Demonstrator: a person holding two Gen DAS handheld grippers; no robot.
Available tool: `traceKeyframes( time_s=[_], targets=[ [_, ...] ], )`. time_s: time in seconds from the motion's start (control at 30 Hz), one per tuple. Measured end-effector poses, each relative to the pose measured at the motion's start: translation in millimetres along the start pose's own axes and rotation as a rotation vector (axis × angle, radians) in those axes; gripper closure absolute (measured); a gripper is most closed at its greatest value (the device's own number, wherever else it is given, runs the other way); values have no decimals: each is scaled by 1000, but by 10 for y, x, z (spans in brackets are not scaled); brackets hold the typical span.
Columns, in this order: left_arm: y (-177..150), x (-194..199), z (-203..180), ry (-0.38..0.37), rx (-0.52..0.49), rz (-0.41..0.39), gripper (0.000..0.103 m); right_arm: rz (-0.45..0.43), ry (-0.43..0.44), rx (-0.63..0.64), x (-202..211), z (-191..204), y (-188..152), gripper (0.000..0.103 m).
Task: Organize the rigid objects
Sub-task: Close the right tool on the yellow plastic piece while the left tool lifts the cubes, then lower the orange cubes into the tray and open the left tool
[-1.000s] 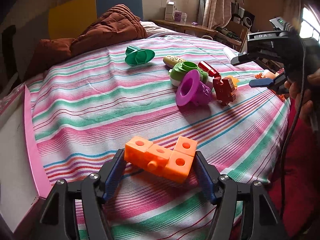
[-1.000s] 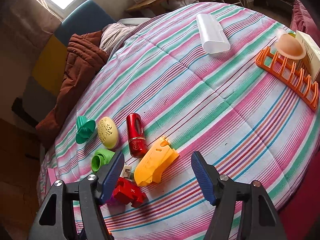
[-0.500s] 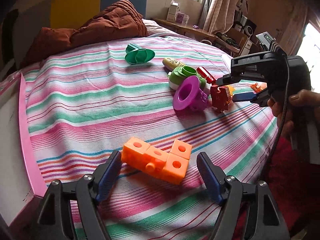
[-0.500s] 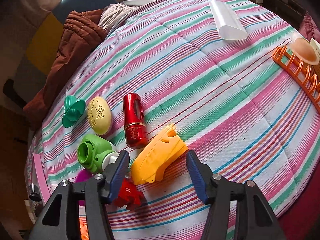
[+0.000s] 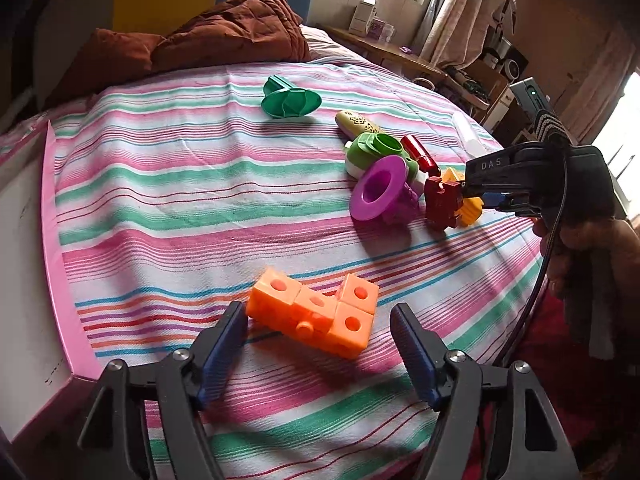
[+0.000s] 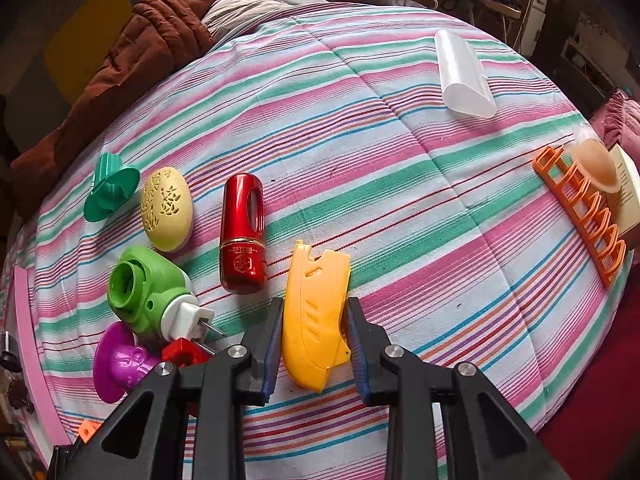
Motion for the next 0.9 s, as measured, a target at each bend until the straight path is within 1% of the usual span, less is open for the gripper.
traceKeyframes(
  time_s=[0.1, 0.2, 0.27, 0.33, 0.43, 0.5, 0.6, 0.67, 0.83, 0.9],
  targets=[
    [41, -65, -85, 33, -59, 3, 33, 3, -2, 2, 1, 23, -8, 74],
    [114, -160, -160, 57, -119, 18, 31, 6, 5, -3, 3, 24, -11, 74],
    [181, -215, -196, 54, -133, 27, 31, 7, 4, 0, 2, 23, -13, 74],
    [210, -282, -229, 66, -164, 41, 30, 8, -1, 7, 2, 30, -14, 74],
    [231, -317, -264, 78, -187, 42, 30, 9, -4, 13, 12, 36, -27, 74],
    [197, -298, -268, 104, -218, 24, 32, 11, 0, 9, -16, 37, 2, 74],
    [117, -207, -217, 96, -205, -9, 32, 13, 6, 3, -14, 38, 0, 74],
    [64, -155, -187, 89, -213, -28, 33, 13, 3, 5, -15, 48, -6, 74],
    [12, -24, -100, 9, -151, -50, 33, 11, -6, 21, -6, 35, -19, 74],
    [10, 31, -75, -8, -127, -53, 33, 9, -10, 25, -22, 41, -8, 74]
  ],
)
Point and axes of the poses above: each gripper's, at about its wrist camera, not at the fingertips, and x roughly against the way its jaws point, z to its left, y to its top, the point moved 8 cm from there along -x, roughly the way its jaws point, and after that the axes turned 4 degrees about y, right-handed, at the moved point
